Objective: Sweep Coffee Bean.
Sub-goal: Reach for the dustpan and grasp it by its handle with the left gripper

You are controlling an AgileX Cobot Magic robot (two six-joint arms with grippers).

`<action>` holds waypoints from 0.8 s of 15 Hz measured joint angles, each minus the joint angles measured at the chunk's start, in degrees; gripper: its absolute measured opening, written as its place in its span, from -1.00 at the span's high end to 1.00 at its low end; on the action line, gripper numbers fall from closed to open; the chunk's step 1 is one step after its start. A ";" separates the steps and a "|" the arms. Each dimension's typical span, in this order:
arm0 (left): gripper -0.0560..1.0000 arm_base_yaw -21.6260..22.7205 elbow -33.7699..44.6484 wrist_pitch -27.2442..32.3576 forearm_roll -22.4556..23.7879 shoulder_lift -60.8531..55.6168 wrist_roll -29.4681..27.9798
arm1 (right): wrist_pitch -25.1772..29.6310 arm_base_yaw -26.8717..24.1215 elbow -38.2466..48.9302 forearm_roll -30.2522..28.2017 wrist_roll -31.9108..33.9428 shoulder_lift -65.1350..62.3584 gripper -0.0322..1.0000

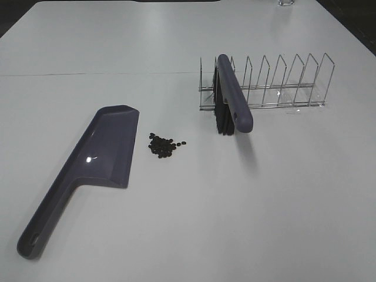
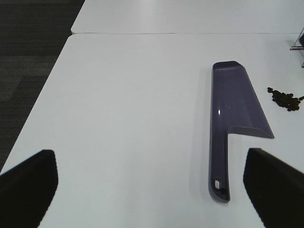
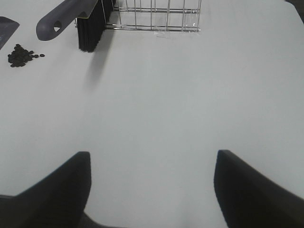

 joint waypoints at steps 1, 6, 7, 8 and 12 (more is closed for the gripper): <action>-0.99 0.00 0.00 0.00 0.00 0.00 0.00 | 0.00 0.00 0.00 0.00 0.00 0.00 -0.29; -0.99 0.00 0.00 0.00 0.00 0.00 0.00 | 0.00 0.00 0.00 0.00 0.00 0.00 -0.29; -0.99 0.00 0.00 0.00 0.00 0.00 -0.06 | 0.00 0.00 0.00 0.00 0.00 0.00 -0.29; -0.99 0.00 0.00 0.00 0.00 0.00 -0.06 | 0.00 0.00 0.00 0.00 0.00 0.00 -0.29; -0.99 0.00 0.00 0.00 0.00 0.00 -0.06 | 0.00 0.00 0.00 0.00 0.00 0.00 -0.29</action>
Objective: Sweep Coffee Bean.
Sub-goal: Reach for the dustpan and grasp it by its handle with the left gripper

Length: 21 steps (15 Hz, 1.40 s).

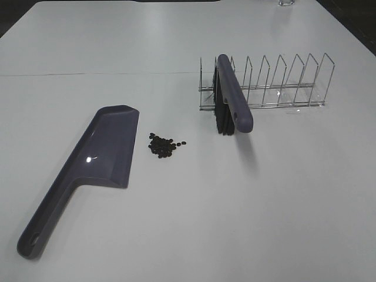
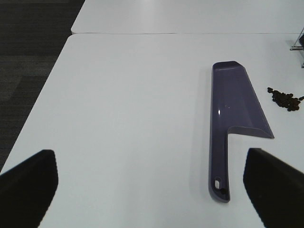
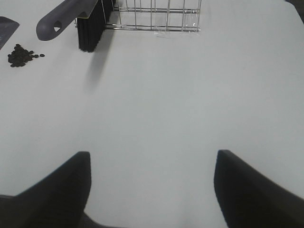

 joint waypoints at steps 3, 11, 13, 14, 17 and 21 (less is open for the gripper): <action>-0.99 0.00 0.00 0.00 0.00 0.00 0.06 | 0.00 0.00 0.00 0.00 0.00 0.00 -0.29; -0.99 0.00 0.00 0.00 0.00 0.00 0.00 | 0.00 0.00 0.00 0.00 0.00 0.00 -0.29; -0.99 0.00 0.00 0.00 0.00 0.00 0.00 | 0.00 0.00 0.00 0.00 0.00 0.00 -0.29; -0.99 0.00 0.00 0.00 0.00 0.00 0.00 | 0.00 0.00 0.00 0.00 0.00 0.00 -0.29; -0.99 0.00 0.00 0.00 0.00 0.00 0.06 | 0.00 0.00 0.00 0.00 0.00 0.00 -0.29; -0.99 0.00 -1.38 2.46 -0.46 4.35 0.23 | 0.00 0.00 0.00 0.00 0.00 0.00 -0.29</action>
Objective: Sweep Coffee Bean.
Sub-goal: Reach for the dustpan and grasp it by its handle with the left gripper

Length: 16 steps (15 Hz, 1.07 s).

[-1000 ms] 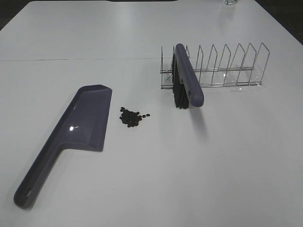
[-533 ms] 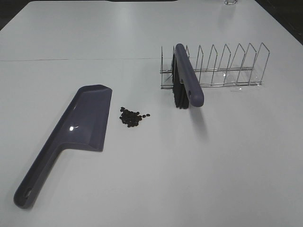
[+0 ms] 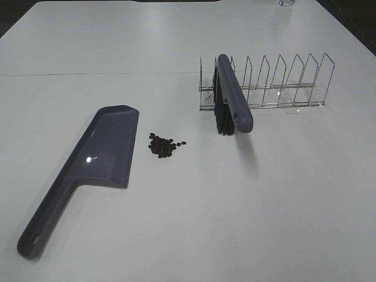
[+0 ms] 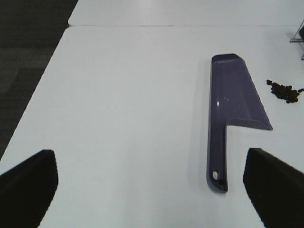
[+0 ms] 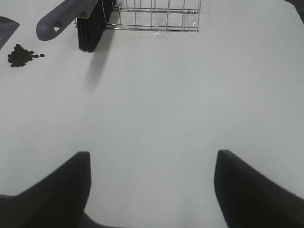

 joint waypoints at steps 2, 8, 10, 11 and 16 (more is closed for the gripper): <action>-0.99 0.00 -2.92 3.90 0.11 10.49 0.00 | 0.00 0.00 0.00 0.00 0.00 0.00 -0.29; -0.99 0.00 -6.59 4.53 0.00 30.19 0.00 | 0.00 0.00 0.00 0.00 0.00 0.00 -0.29; -0.99 -0.57 -7.39 4.24 -1.03 40.97 0.00 | 0.00 0.00 0.00 0.00 0.00 0.00 -0.29; -0.99 -2.64 -7.39 3.15 -1.15 44.18 -0.40 | 0.00 0.00 0.00 0.00 0.00 0.00 -0.29; -0.93 -13.29 -8.48 -7.68 2.01 61.65 -10.54 | 0.00 0.00 0.00 0.00 0.00 0.00 -0.29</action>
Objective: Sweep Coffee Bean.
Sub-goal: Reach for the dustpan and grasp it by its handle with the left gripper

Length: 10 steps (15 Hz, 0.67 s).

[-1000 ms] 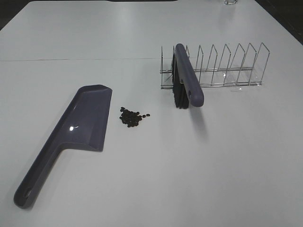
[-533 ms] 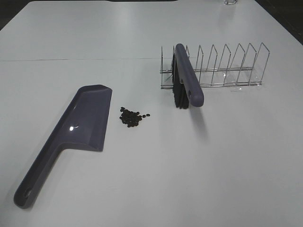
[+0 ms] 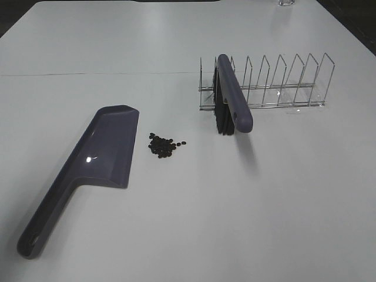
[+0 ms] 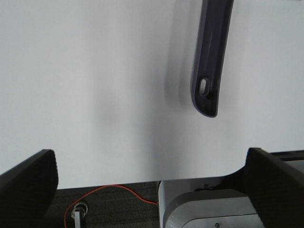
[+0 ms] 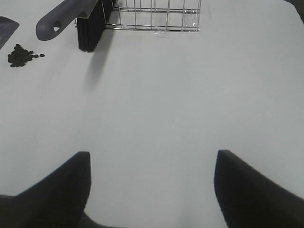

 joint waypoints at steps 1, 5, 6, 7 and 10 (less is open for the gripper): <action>-0.88 -0.92 -1.89 -2.41 0.46 6.25 -0.80 | 0.00 0.00 0.00 0.00 0.00 0.00 -0.29; -0.83 -4.30 -7.10 -7.68 1.32 18.45 -1.15 | 0.00 0.00 0.00 0.00 0.00 0.00 -0.29; -0.83 -5.33 -8.59 -8.42 1.32 21.60 -1.26 | 0.00 0.00 0.00 0.00 0.00 0.00 -0.29; -0.80 -6.99 -10.77 -9.05 1.38 26.30 -1.26 | 0.00 0.00 0.00 0.00 0.00 0.00 -0.29; -0.73 -9.28 -13.69 -9.85 0.97 33.46 -2.52 | 0.00 0.00 0.00 0.00 0.00 0.00 -0.29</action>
